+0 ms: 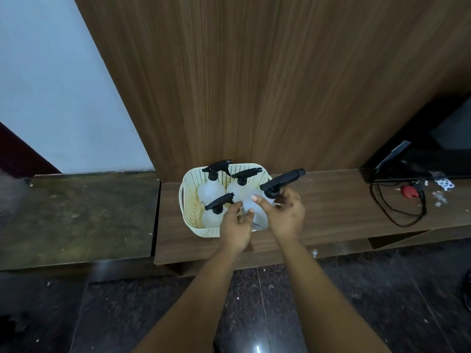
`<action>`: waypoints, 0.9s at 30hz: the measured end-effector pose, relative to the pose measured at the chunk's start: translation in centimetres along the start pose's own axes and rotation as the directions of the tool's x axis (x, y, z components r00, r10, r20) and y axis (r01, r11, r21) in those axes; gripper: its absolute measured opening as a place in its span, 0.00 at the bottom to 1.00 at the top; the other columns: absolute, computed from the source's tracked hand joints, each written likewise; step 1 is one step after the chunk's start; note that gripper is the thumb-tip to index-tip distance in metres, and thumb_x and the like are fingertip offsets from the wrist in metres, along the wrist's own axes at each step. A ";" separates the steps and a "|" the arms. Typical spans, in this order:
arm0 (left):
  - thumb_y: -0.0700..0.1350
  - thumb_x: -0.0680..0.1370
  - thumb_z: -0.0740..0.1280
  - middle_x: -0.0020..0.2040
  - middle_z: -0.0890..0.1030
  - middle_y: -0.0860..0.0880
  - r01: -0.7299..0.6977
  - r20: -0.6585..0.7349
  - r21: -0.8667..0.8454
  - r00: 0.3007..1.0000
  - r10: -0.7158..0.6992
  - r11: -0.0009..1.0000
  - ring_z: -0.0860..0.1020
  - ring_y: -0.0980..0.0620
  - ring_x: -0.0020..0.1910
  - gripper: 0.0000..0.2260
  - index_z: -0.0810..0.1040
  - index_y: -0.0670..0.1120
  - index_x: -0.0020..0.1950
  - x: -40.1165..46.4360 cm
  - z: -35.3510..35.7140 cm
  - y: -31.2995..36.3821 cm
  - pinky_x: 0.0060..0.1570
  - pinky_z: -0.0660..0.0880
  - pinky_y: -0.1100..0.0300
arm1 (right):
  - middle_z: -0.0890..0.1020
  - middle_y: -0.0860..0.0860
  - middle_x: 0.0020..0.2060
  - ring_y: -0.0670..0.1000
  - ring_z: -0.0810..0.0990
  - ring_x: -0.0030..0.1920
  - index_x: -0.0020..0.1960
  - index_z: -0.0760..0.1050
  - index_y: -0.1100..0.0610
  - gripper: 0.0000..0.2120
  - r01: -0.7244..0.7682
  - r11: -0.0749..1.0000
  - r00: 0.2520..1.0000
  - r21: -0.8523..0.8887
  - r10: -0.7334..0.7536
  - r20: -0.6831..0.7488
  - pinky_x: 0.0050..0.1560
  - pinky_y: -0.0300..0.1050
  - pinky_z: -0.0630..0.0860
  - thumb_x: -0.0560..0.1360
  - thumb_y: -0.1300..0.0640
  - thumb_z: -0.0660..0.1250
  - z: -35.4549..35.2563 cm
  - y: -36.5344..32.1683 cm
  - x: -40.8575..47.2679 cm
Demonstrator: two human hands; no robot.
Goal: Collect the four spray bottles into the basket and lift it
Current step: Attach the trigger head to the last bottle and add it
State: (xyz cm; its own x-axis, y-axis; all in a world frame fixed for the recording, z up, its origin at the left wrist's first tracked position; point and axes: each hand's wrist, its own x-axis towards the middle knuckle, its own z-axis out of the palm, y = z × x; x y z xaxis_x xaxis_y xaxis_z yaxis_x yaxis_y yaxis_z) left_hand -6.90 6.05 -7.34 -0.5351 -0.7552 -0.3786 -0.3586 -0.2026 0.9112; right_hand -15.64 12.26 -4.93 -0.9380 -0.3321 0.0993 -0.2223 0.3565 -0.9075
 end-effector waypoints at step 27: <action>0.42 0.81 0.58 0.65 0.73 0.41 -0.119 0.212 0.570 0.977 -0.005 0.813 0.73 0.42 0.63 0.19 0.66 0.43 0.72 6.4 -0.3 -2.9 0.61 0.69 0.53 | 0.84 0.50 0.41 0.52 0.82 0.39 0.44 0.79 0.55 0.25 -0.179 0.920 0.978 -0.350 0.205 0.040 0.35 0.39 0.72 0.58 0.37 0.78 7.3 6.1 2.3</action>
State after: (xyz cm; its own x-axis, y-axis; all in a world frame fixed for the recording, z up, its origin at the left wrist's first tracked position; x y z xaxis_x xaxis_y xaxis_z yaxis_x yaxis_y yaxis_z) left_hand -9.08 1.60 -12.33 -0.6833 -0.6049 -0.4090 -0.6637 0.2808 0.6933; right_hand -17.25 7.32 -13.23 -0.9524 -0.2861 -0.1052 -0.1298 0.6928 -0.7094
